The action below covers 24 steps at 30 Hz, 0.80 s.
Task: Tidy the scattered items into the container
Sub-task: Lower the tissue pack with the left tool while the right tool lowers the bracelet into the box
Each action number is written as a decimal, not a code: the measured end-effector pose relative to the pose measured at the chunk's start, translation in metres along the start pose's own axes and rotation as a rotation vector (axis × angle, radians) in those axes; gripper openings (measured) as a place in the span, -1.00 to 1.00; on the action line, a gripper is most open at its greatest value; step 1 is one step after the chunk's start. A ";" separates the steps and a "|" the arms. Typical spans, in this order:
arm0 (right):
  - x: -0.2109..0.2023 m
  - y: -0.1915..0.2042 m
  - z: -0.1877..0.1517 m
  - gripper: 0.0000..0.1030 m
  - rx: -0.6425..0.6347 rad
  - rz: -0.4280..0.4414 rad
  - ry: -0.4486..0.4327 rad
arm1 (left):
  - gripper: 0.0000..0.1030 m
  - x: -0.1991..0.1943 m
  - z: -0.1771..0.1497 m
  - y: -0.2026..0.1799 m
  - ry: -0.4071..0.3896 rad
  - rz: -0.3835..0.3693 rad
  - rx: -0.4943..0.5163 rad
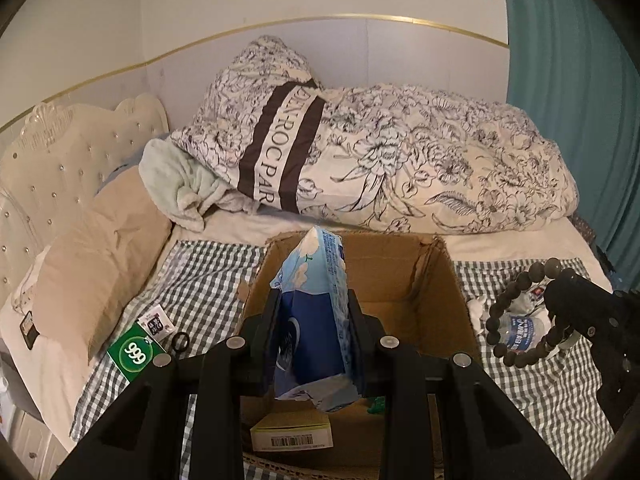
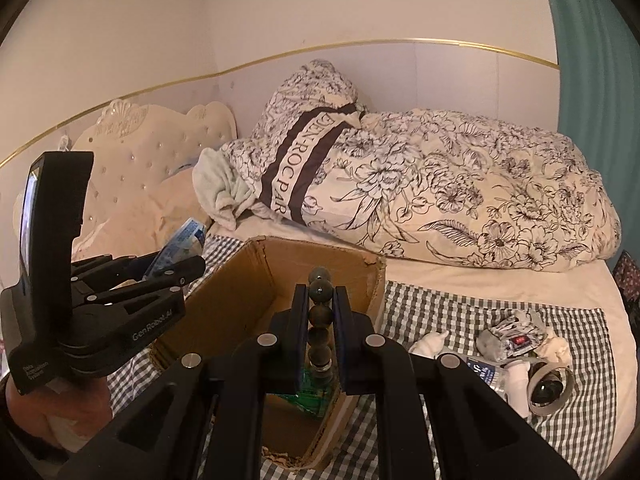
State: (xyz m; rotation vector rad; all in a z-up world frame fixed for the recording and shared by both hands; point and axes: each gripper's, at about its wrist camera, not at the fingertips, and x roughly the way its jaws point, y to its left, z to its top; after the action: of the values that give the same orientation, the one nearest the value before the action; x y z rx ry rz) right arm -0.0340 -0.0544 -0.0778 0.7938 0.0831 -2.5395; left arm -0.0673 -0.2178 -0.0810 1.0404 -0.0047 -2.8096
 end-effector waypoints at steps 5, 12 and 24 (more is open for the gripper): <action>0.018 0.002 -0.003 -0.78 -0.004 0.008 0.034 | -0.44 0.019 -0.003 0.004 0.039 0.006 -0.005; 0.046 0.006 -0.010 -0.78 -0.016 0.020 0.088 | -0.44 0.041 -0.009 0.008 0.092 0.014 -0.004; 0.085 0.013 -0.024 -0.78 -0.036 0.047 0.194 | -0.43 0.075 -0.020 0.008 0.191 0.005 0.006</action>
State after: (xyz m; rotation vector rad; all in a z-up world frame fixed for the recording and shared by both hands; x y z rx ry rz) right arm -0.0770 -0.0970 -0.1433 1.0143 0.1707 -2.4044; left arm -0.1099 -0.2348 -0.1447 1.3034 0.0055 -2.6955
